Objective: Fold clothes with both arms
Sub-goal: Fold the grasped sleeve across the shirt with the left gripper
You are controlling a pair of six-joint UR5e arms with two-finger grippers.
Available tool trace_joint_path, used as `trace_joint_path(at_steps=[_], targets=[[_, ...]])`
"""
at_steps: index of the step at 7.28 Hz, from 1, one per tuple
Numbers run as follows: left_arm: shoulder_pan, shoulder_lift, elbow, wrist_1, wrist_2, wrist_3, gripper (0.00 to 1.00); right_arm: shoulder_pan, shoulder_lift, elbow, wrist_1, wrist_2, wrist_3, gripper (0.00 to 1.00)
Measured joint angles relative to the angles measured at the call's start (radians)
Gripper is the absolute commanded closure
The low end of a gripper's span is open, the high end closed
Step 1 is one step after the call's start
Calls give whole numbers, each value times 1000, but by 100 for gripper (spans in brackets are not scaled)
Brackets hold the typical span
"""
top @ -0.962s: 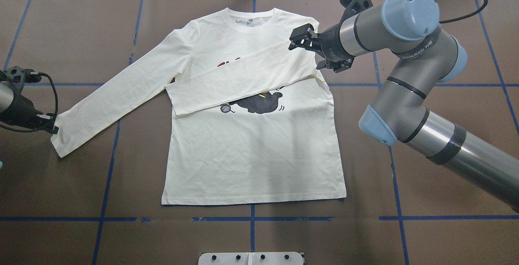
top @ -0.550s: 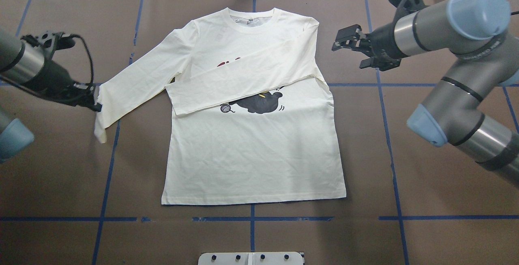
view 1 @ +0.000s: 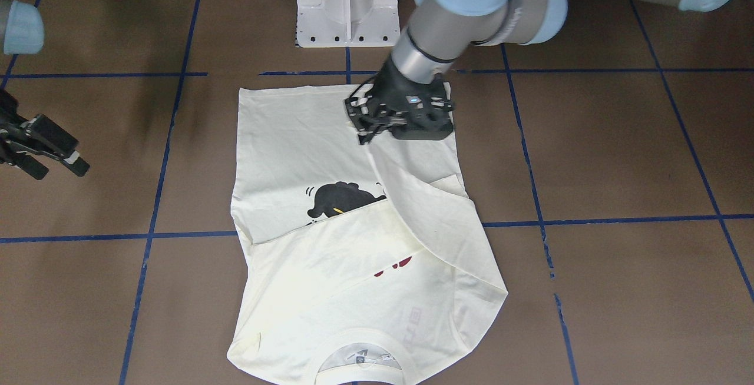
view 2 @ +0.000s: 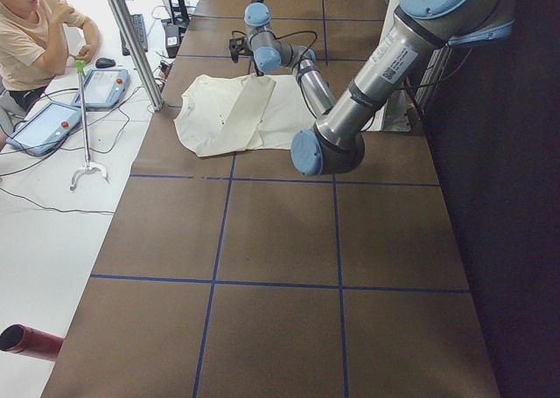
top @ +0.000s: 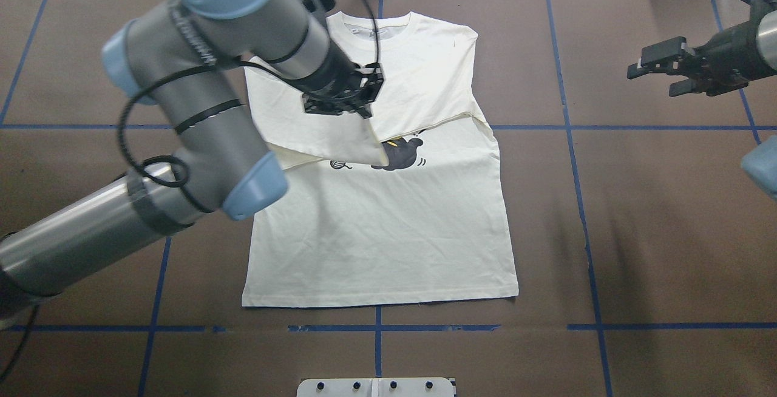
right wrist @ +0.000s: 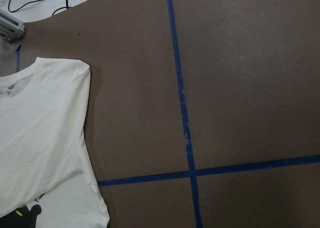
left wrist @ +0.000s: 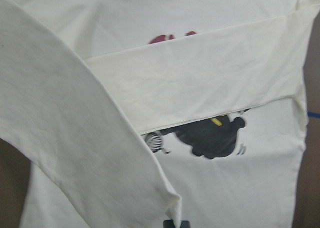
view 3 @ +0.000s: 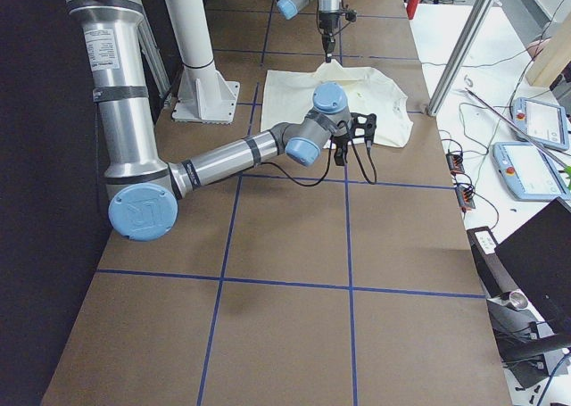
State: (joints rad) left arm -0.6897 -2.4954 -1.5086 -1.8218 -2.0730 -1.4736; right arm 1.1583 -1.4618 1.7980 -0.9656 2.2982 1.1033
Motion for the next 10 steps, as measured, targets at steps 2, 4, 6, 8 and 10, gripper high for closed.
trace_joint_path(at_steps=[2,4,6,8,10], targets=[[88,-193,350,-214,163,-82,100,25,-29,-1,1,23,-32,0],[141,-310,627,-431,324,-135,54,28,-40,-2,1,27,-35,0],[169,-353,760,-578,405,-181,32,29,-54,7,2,27,-33,0],[170,-304,662,-586,404,-219,33,13,-58,23,2,27,-16,0],[139,-99,314,-434,308,-195,37,-96,-55,67,0,-32,108,0]])
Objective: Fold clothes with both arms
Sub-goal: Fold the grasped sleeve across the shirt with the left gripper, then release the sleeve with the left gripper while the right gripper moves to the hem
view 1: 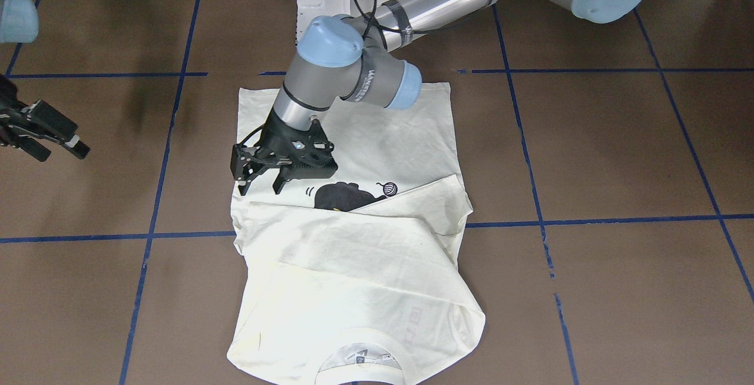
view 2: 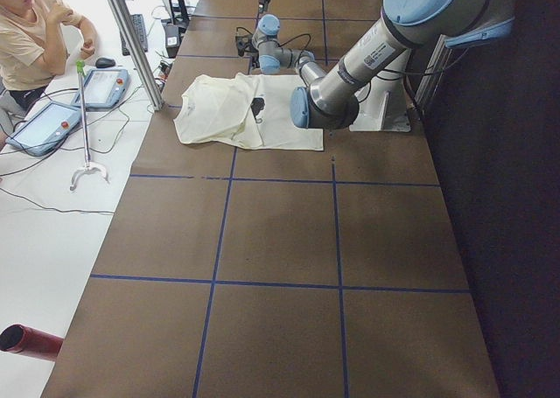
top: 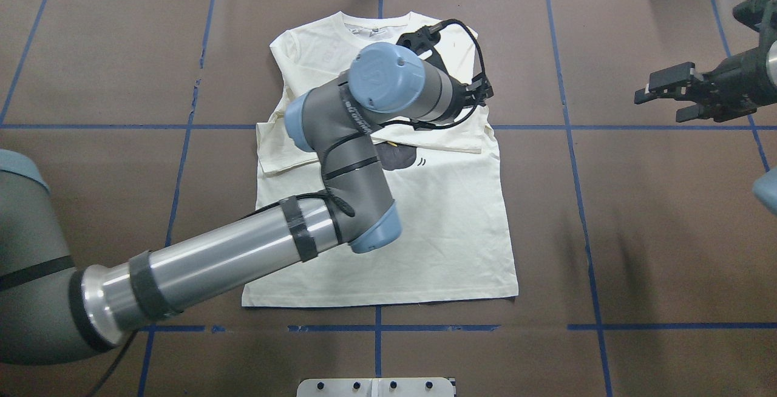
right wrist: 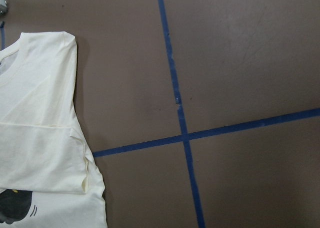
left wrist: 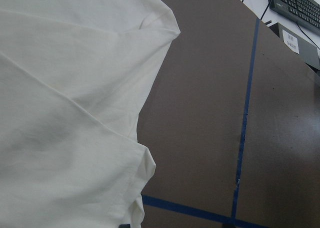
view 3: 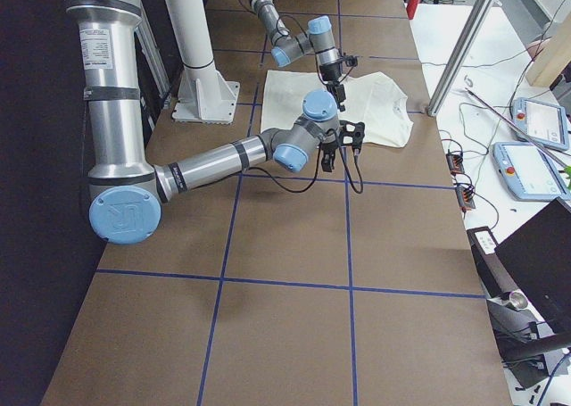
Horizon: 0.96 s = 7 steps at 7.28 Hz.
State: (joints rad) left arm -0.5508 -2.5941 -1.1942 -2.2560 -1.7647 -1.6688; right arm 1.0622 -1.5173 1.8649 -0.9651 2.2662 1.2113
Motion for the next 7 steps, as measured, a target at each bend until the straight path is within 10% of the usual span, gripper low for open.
trace_joint_path(at_steps=[4,7], targets=[[-35,513,-696,310,-82,246,38,-576,-2,167,-49,-553,503,12],[-40,587,-738,346,-117,276,36,-919,10,231,-281,-940,725,15]])
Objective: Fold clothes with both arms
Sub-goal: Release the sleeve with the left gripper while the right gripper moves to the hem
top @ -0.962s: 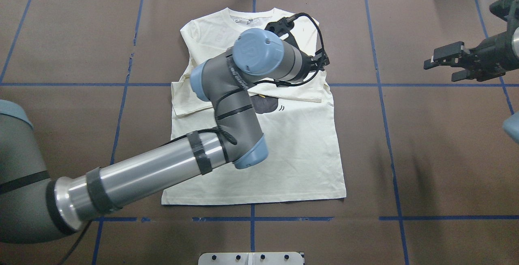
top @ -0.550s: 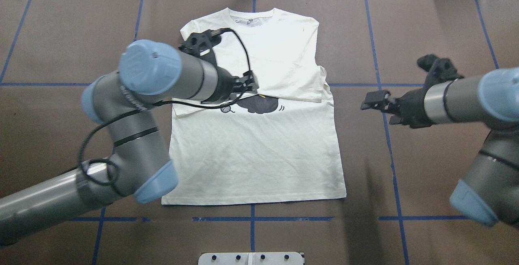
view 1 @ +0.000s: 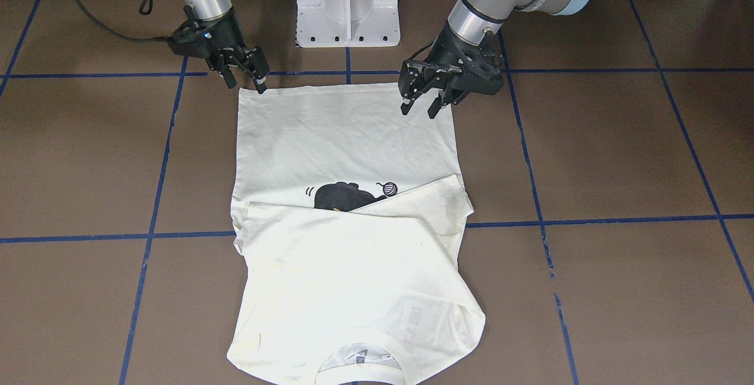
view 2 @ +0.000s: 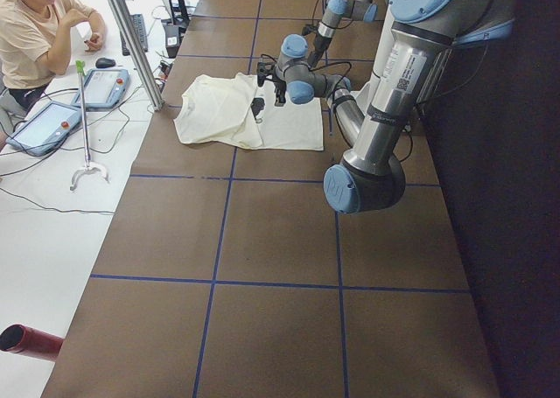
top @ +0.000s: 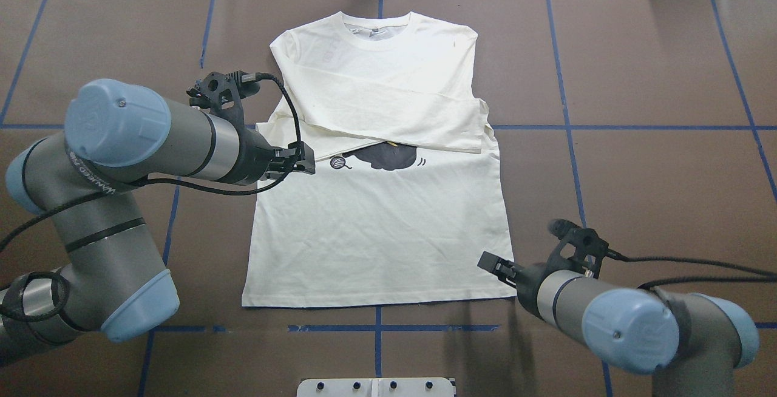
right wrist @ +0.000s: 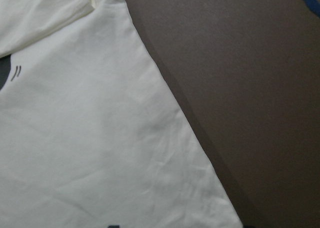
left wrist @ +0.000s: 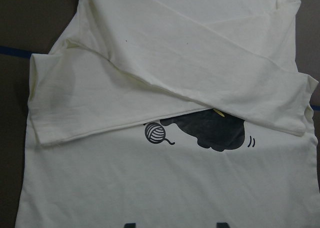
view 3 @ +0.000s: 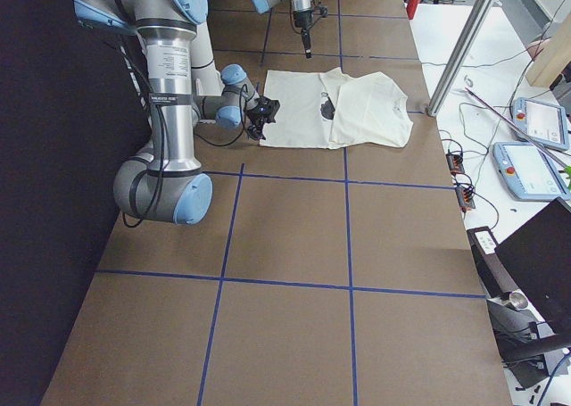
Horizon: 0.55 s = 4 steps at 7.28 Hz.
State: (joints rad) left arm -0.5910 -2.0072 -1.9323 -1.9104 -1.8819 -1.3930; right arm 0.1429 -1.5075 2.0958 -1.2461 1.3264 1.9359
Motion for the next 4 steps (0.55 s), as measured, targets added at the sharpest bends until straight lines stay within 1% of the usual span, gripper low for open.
trace_joint_path(at_steps=[1,3,4], targets=[[0,1,7,0,-1,-6,36,-34,2,-1,-47,-41,30,19],[-1,1,15,0,-1,-18,36,-54,2,-26,-76,-61,54,28],[-3,1,16,0,-1,-20,35,-56,1,-35,-83,-62,57,48]])
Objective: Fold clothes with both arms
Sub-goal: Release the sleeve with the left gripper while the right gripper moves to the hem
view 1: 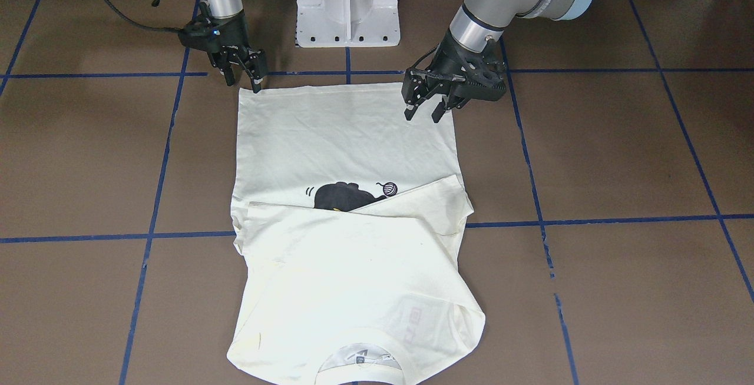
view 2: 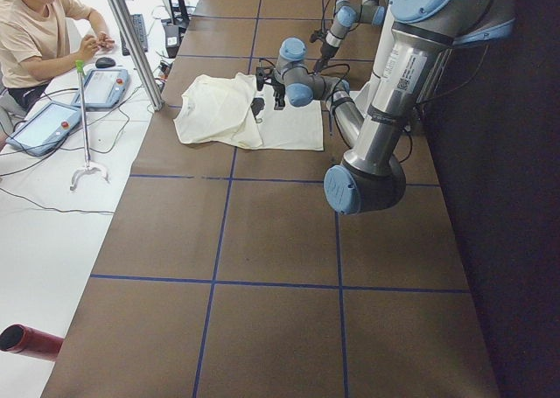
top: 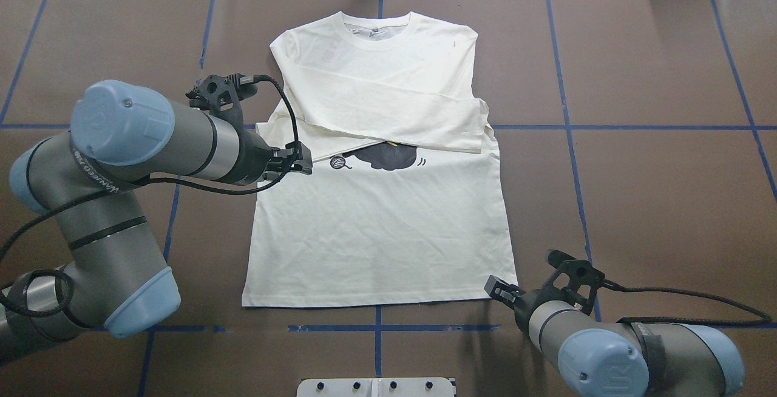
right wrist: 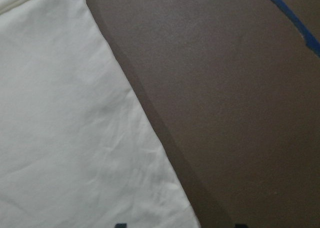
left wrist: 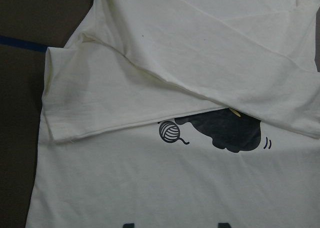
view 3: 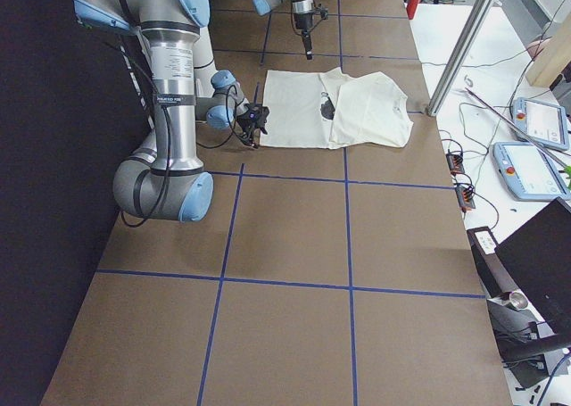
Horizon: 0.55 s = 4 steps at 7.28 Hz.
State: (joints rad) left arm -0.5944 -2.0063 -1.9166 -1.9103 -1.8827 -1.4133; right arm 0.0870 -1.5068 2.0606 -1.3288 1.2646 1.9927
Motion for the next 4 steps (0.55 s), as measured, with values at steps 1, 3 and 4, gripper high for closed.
trace_joint_path(at_steps=[1,3,4], targets=[[-1,0,0,0,1,-1,35,0,0,-6,-5,0,1,92],[-3,1,2,1,9,-1,35,0,1,-7,-7,1,1,100],[-4,1,2,2,14,-1,35,0,2,-6,-7,1,1,100]])
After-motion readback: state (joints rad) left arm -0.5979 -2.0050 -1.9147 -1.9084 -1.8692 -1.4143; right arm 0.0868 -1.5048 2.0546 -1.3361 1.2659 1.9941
